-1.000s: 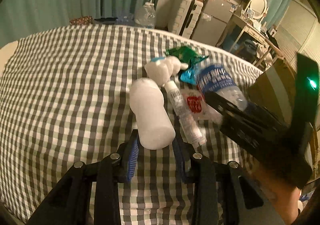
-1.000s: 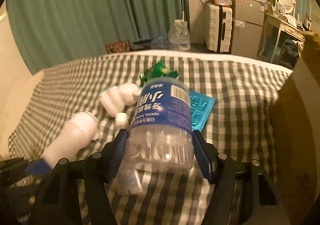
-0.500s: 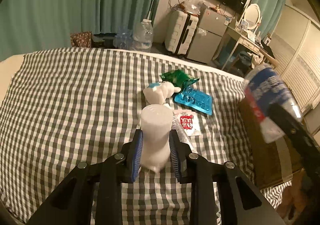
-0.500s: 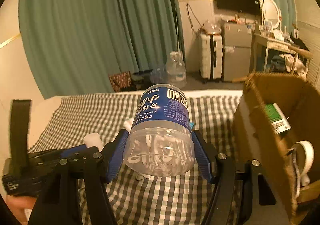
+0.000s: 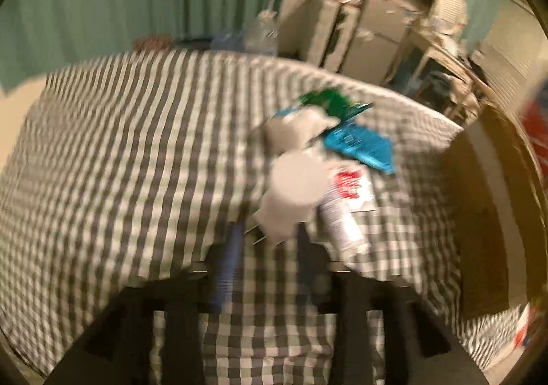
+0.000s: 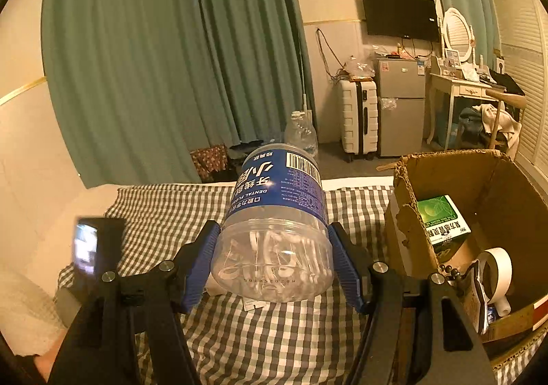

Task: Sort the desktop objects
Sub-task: 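Lift and carry the white container and water bottle over the box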

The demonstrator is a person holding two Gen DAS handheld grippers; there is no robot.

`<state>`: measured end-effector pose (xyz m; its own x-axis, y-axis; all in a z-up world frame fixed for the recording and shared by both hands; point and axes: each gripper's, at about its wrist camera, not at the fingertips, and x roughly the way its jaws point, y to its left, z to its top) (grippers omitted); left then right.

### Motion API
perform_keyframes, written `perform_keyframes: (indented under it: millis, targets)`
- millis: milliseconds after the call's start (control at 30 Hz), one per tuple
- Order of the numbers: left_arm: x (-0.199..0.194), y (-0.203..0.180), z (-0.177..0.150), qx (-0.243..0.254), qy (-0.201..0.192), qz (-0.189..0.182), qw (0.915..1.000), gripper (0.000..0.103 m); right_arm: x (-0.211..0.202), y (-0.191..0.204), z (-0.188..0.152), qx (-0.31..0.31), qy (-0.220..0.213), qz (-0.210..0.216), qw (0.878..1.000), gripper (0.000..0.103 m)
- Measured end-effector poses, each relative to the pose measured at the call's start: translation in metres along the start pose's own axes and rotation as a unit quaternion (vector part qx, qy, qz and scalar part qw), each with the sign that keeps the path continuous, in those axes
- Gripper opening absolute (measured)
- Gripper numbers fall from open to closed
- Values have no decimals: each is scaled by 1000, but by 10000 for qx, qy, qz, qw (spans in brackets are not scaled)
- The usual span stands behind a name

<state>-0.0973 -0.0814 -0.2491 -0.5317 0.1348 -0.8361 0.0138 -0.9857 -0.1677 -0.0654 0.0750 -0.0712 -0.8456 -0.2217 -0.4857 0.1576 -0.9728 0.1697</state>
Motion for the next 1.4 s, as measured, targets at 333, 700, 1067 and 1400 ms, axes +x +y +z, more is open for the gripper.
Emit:
perform_keyframes:
  millis: [333,700,1067,1400]
  targets:
    - [38,-25,14,385,-497,43,9980,66,-3,-12,9,36,-369,107,9993,64]
    - [-25,-48,25,706,-1215,11,9901,41,-25,-17,19,29,-474,-67,9988,64]
    - [-175,-81,32,766,-2311,-290,9695,41,-118,-20,46,-191,-862,-360,9954,64]
    - [-258,-124,28,939,-2565,-752,9590,41,-202,-42,58,-307,-1085,-748,9908,64]
